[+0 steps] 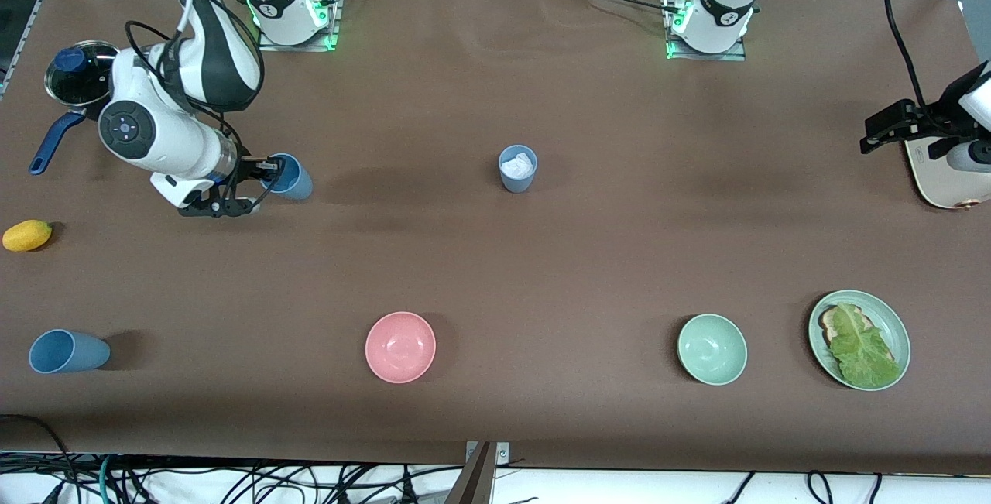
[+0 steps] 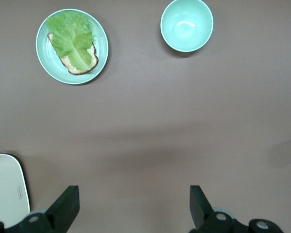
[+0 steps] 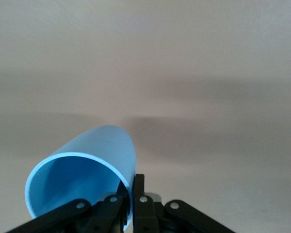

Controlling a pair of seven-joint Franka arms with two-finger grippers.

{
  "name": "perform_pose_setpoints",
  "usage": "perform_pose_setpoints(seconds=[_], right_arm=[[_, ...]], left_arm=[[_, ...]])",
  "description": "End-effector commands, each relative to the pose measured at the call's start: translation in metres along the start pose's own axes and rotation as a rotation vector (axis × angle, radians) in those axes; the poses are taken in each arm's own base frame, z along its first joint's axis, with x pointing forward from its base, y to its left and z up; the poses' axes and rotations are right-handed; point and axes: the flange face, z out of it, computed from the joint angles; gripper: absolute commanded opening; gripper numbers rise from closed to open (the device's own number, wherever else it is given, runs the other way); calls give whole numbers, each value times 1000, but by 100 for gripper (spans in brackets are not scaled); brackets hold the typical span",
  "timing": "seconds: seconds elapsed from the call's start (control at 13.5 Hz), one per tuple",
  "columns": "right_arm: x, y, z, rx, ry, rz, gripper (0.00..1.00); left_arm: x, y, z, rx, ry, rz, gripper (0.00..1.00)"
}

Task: Stack blue cups with both arms
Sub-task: 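Carry the plain blue cup over the tissue cup with the right gripper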

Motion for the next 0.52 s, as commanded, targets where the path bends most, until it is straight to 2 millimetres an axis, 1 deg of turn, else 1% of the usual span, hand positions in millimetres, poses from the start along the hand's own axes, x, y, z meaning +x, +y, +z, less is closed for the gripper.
perform_pose_setpoints(seconds=[0.0, 0.07, 0.22, 0.3, 0.44], right_arm=[[-5, -54, -27, -1, -3, 43, 0], [-9, -78, -37, 0, 4, 69, 0], [-21, -137, -59, 15, 34, 129, 0], [-22, -164, -64, 31, 33, 170, 0], [-25, -224, -75, 61, 22, 241, 0]], left_arm=[[-7, 1, -3, -16, 6, 26, 100], [-6, 4, -3, -14, 7, 32, 100], [-6, 9, -3, -14, 5, 41, 100], [-5, 9, -2, -13, 4, 41, 100], [-3, 9, -5, -13, 4, 41, 100]])
